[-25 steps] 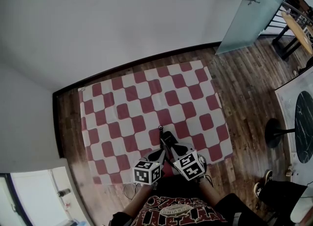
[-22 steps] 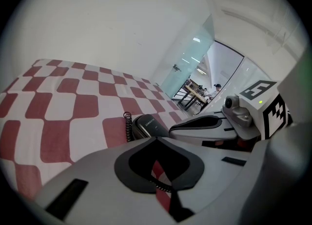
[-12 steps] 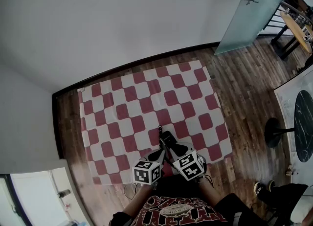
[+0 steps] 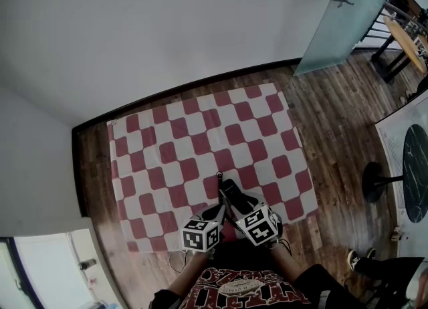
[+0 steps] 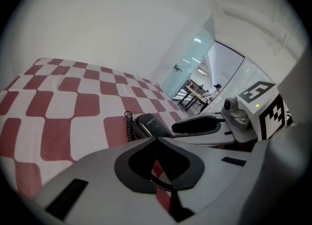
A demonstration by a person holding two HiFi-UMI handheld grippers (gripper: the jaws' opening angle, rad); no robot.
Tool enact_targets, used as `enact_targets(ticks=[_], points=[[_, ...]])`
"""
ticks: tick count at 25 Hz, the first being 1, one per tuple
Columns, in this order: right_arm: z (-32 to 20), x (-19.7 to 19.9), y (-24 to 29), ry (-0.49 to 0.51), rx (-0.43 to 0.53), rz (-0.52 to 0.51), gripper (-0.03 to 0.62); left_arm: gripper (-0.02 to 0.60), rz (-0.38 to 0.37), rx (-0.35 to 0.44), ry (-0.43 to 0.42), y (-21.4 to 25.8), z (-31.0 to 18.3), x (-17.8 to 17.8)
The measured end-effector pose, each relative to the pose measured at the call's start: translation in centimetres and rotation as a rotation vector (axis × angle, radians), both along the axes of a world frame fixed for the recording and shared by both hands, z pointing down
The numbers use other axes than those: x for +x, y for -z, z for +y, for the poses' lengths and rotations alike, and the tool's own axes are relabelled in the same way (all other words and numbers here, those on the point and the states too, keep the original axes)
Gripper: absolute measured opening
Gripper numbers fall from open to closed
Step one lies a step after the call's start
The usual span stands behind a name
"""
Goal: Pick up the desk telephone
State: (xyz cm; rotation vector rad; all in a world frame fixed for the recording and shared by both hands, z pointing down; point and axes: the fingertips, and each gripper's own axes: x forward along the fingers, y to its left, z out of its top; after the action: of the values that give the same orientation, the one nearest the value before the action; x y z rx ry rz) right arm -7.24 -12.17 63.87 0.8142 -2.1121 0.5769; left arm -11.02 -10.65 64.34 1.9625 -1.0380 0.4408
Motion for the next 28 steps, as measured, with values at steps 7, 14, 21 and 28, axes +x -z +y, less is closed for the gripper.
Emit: enact_targets(ticks=[7,14,21,28], points=[[0.1,-0.1,-1.0,-0.011,-0.029,0.005,0.244,0.008,0.002,-0.006,0.005,-0.1,0.1,-0.2],[-0.1,-0.2,-1.9,-0.015,-0.039,0.022,0.245,0.008,0.002,-0.008,0.016,-0.2,0.3,-0.7],[-0.4,-0.4,-2.7,-0.030,-0.057,0.011,0.256,0.008,0.000,-0.013,0.025,-0.3,0.4,-1.4],[-0.6,-0.7,-3.7,-0.052,-0.079,0.008,0.268,0.008,0.000,-0.019,0.032,-0.5,0.7,-1.7]])
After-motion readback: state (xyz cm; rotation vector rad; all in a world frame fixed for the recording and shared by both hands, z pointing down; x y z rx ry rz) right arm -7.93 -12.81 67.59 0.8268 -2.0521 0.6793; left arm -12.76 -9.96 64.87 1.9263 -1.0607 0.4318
